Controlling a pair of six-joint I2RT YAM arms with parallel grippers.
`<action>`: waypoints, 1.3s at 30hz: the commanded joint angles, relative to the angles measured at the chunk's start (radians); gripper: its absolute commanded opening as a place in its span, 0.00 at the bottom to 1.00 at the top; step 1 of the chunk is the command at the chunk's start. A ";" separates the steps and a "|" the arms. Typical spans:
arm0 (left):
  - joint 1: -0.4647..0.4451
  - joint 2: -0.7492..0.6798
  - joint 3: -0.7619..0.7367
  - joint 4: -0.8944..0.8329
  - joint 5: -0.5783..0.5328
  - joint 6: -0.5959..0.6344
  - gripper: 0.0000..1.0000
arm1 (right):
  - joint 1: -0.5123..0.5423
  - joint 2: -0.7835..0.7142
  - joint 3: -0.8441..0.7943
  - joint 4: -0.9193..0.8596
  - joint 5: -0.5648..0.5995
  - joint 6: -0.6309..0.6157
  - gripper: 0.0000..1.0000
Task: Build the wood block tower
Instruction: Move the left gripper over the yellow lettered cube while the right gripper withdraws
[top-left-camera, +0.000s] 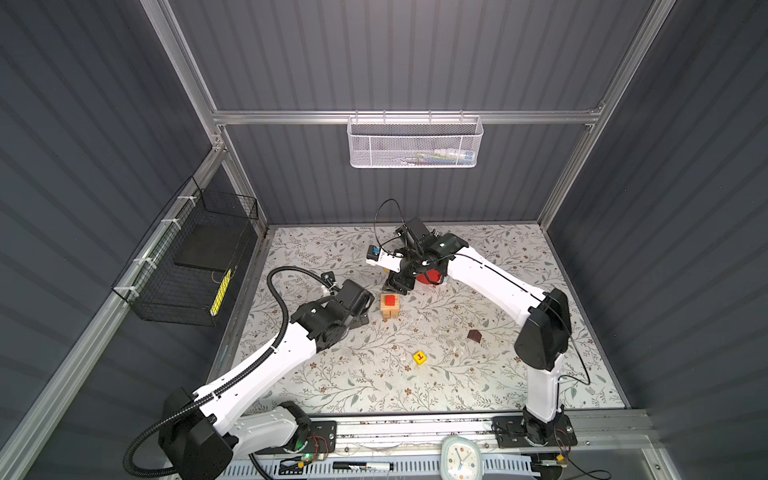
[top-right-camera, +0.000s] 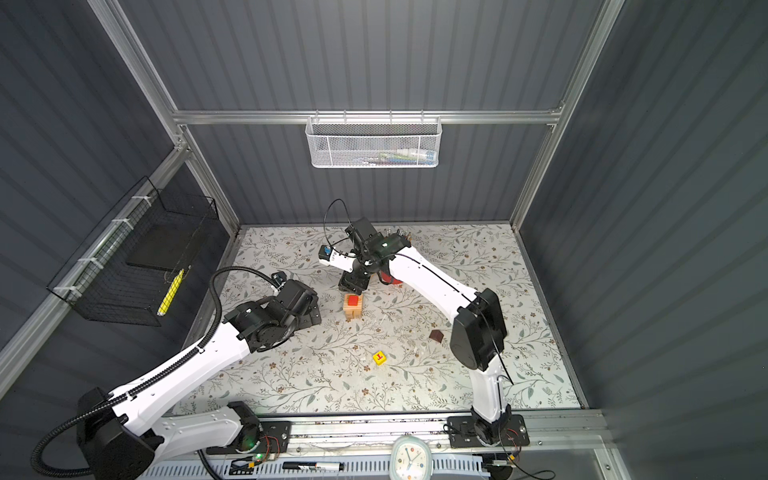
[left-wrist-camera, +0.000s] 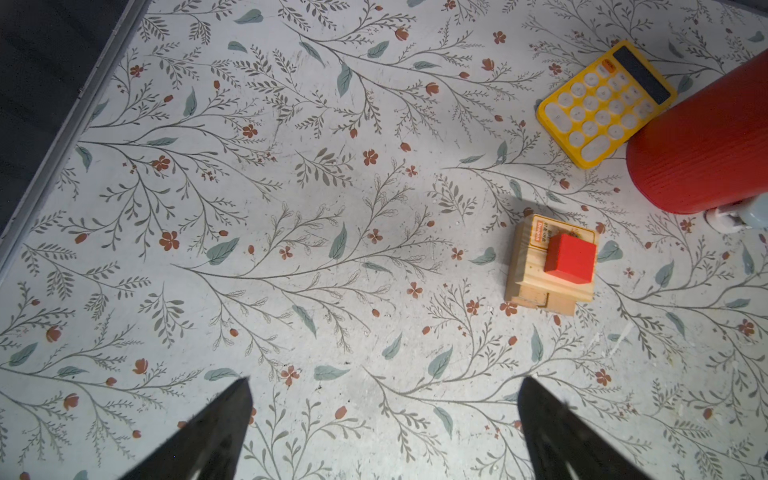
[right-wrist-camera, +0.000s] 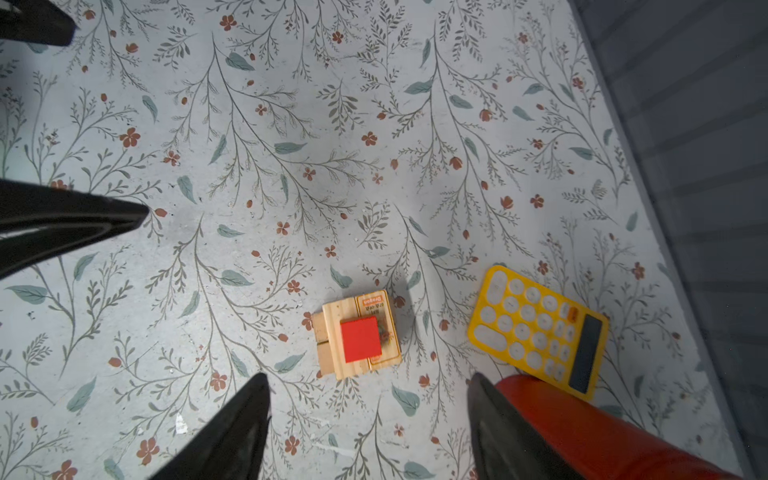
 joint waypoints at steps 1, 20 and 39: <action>0.008 -0.009 0.037 -0.007 0.054 -0.016 0.99 | -0.009 -0.066 -0.094 0.124 0.040 0.161 0.80; -0.339 0.194 0.068 0.107 0.227 -0.348 0.98 | -0.200 -0.630 -0.793 0.306 0.033 0.898 0.99; -0.472 0.570 0.240 0.116 0.262 -0.641 0.88 | -0.383 -0.808 -1.147 0.315 -0.157 0.963 0.99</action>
